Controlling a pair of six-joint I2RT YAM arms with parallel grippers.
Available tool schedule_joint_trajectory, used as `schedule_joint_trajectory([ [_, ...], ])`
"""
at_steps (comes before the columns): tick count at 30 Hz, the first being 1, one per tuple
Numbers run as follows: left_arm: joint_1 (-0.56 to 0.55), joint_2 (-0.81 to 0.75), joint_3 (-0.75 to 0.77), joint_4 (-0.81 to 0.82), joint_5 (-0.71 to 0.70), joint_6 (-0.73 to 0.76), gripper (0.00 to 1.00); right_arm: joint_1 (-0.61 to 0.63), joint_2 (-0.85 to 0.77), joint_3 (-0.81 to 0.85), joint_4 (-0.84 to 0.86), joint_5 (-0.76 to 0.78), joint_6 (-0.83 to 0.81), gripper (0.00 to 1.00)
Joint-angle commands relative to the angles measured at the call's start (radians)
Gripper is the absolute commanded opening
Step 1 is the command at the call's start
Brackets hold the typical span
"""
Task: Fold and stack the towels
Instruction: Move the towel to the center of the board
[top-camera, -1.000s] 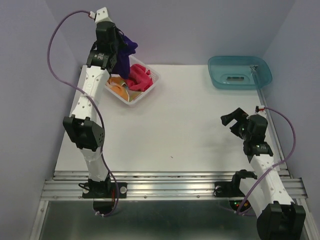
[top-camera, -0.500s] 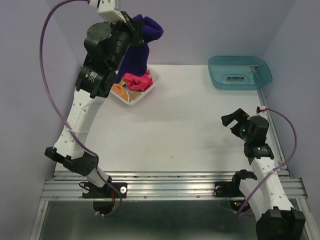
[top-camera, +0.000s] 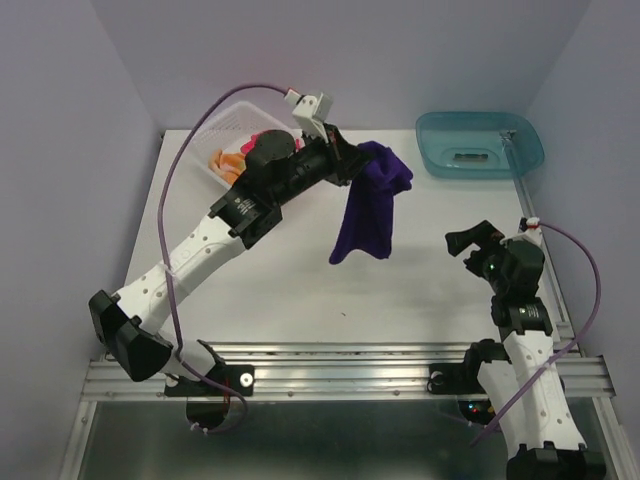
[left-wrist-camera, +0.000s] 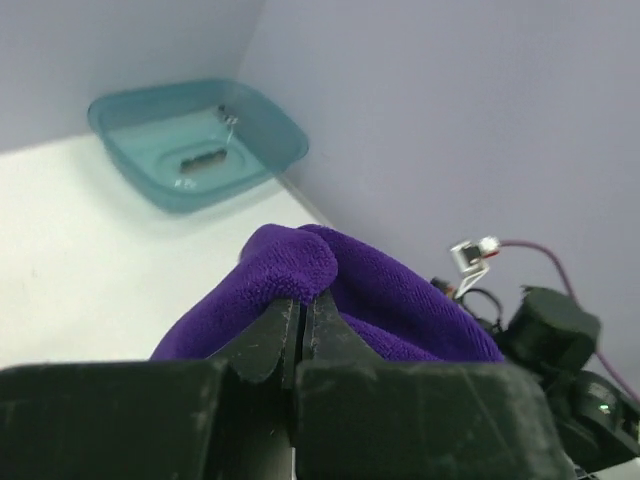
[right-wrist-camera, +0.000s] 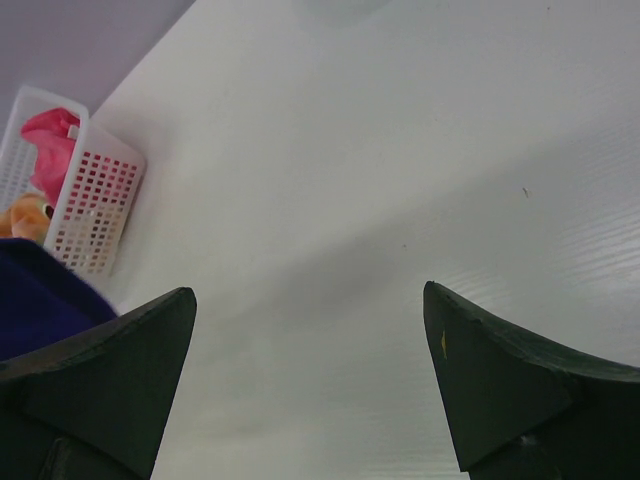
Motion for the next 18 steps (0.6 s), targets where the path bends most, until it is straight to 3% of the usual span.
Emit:
schedule_joint_trajectory([
  [1, 0.010, -0.119, -0.228, 0.184, -0.063, -0.106, 0.00, 0.002, -0.019, 0.052, 0.008, -0.023, 0.007, 1.00],
  [3, 0.013, -0.151, -0.401, 0.180, -0.261, -0.157, 0.04, 0.002, -0.016, 0.054, 0.008, -0.031, 0.002, 1.00],
  [4, 0.025, -0.171, -0.459, 0.183, -0.313, -0.196, 0.29, 0.002, -0.007, 0.054, 0.008, -0.046, -0.001, 1.00],
  [5, 0.039, -0.174, -0.509, 0.177, -0.350, -0.218, 0.41, 0.002, 0.000, 0.058, 0.008, -0.058, -0.007, 1.00],
  [6, 0.054, -0.170, -0.582, 0.134, -0.417, -0.241, 0.66, 0.002, 0.010, 0.060, 0.005, -0.107, -0.034, 1.00],
  [8, 0.114, -0.137, -0.616, 0.056, -0.432, -0.282, 0.84, 0.002, 0.048, 0.060, 0.020, -0.156, -0.056, 1.00],
  [9, 0.182, -0.125, -0.639, -0.022, -0.424, -0.331, 0.87, 0.004, 0.063, 0.058, 0.034, -0.175, -0.065, 1.00],
  [12, 0.244, -0.143, -0.705, -0.029, -0.364, -0.341, 0.98, 0.033, 0.118, 0.063, 0.040, -0.180, -0.085, 1.00],
  [18, 0.234, -0.297, -0.811, 0.026, -0.340, -0.298, 0.99, 0.167, 0.189, 0.080, 0.043, -0.066, -0.096, 1.00],
])
